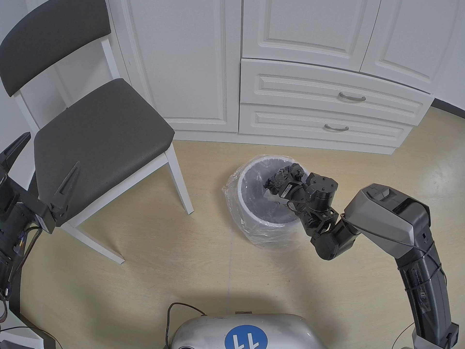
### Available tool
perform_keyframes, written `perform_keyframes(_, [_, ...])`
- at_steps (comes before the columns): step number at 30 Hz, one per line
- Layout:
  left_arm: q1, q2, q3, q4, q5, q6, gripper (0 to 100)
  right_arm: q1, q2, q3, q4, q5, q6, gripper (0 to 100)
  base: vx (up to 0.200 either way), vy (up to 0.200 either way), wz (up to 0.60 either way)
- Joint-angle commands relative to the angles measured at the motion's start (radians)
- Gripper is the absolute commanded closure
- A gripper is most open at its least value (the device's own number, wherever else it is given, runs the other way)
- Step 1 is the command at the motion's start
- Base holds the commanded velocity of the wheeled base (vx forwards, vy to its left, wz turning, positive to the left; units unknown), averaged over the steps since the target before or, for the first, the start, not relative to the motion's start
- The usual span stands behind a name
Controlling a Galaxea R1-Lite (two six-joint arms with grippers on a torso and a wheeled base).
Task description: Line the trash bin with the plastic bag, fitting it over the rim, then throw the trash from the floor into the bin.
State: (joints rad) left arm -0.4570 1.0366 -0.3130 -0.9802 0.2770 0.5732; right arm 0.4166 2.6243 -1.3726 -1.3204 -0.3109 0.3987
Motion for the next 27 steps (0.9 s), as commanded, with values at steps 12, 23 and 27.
perform_keyframes(12, [0.000, 0.013, 0.002, 0.000, 0.001, 0.005, 0, -0.022, 0.102, -0.295, -0.003, -0.097, 0.005, 100, 0.000, 0.000, 0.00])
perform_keyframes(23, [0.000, -0.003, 0.002, -0.002, -0.001, 0.010, 0, 0.010, -0.001, -0.059, 0.000, -0.063, -0.014, 100, 0.000, 0.000, 0.00])
perform_keyframes(27, [0.000, -0.003, 0.000, -0.002, -0.001, 0.010, 0, 0.013, 0.008, -0.043, 0.001, -0.047, -0.023, 100, 0.000, 0.000, 0.00])
